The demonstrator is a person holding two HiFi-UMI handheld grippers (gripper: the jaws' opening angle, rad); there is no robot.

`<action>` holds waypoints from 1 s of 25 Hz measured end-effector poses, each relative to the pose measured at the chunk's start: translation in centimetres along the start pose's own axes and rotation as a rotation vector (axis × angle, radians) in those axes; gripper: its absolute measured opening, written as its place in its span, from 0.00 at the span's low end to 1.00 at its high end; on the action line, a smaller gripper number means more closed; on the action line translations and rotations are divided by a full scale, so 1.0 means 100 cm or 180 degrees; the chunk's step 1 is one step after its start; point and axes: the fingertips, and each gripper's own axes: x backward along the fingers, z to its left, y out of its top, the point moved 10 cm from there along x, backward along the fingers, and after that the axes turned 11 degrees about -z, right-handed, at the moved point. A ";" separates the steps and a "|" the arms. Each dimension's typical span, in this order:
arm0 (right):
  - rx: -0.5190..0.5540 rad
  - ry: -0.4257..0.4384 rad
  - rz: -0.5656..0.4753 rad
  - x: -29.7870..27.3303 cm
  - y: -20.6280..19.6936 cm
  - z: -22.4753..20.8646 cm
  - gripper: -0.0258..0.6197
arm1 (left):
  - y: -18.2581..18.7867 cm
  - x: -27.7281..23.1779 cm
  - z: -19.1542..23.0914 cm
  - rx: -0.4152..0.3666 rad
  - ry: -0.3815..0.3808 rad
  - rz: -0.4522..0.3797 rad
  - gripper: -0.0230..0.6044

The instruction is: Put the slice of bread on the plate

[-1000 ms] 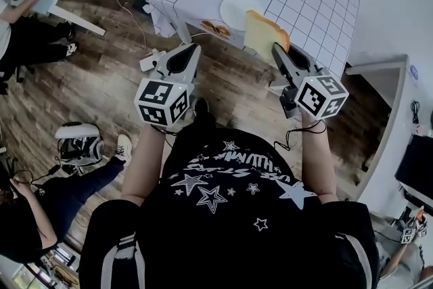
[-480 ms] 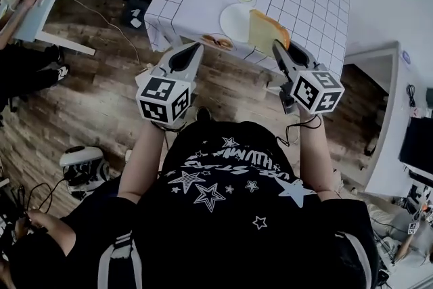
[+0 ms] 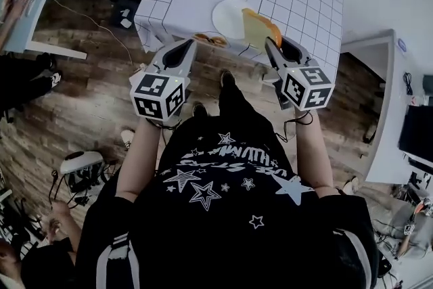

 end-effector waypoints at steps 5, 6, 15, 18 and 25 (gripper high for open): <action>0.0556 0.0073 0.0187 -0.025 -0.004 -0.008 0.19 | 0.003 -0.011 0.003 0.0015 0.0115 0.0015 0.05; 0.0661 0.0113 0.0195 -0.031 -0.003 -0.009 0.19 | 0.005 -0.013 0.004 0.0004 0.0137 0.0014 0.05; 0.1925 0.0511 0.0252 -0.084 0.007 -0.012 0.19 | 0.020 -0.040 0.019 -0.0014 0.0364 -0.0049 0.05; 0.2324 0.0646 0.0294 -0.097 0.006 -0.014 0.19 | 0.022 -0.049 0.022 -0.0010 0.0409 -0.0045 0.05; 0.3211 0.0992 0.0484 -0.119 -0.016 -0.006 0.19 | 0.020 -0.061 0.033 0.0063 0.0530 -0.0035 0.05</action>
